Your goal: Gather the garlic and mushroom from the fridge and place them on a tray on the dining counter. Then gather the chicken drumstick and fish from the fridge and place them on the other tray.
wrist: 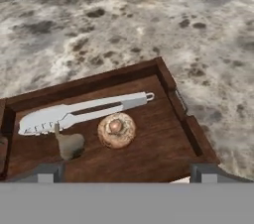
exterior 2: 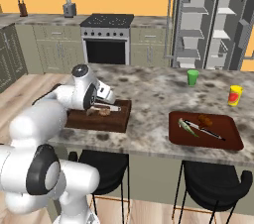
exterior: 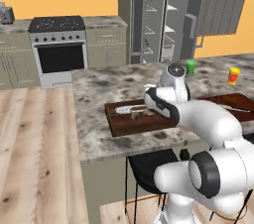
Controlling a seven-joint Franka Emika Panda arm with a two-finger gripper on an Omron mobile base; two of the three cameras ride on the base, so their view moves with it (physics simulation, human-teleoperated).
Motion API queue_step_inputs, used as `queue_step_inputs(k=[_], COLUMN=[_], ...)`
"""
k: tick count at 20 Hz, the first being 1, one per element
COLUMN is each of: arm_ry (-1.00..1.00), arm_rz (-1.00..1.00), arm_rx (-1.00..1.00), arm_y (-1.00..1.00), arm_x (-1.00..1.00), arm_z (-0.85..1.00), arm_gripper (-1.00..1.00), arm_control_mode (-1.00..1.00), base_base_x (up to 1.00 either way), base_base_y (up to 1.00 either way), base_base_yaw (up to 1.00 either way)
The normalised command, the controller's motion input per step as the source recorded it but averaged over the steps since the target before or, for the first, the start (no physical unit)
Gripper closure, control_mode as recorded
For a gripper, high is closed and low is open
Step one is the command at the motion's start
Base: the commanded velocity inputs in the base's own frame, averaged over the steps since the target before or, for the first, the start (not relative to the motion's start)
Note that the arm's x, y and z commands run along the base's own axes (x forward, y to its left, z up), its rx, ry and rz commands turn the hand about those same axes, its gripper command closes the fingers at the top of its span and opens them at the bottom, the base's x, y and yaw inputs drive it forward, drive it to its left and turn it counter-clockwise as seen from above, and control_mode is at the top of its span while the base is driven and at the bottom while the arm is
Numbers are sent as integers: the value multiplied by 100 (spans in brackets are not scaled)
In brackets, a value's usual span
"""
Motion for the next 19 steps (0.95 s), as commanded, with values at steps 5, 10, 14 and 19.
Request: queue_step_inputs(k=[5,10,14,19], arm_ry=[-11,-14,-11,-15], arm_rz=[0,3,3,0], arm_rx=[0,0,0,-3], arm_y=[-3,0,0,2], arm_x=[-71,-87,-100,-76], arm_z=[100,88,44,28], arm_gripper=[-100,-100,-100,-100], arm_control_mode=[-100,-100,-100,-100], base_base_x=[0,0,0,0], base_base_y=[0,0,0,0], base_base_yaw=[0,0,0,0])
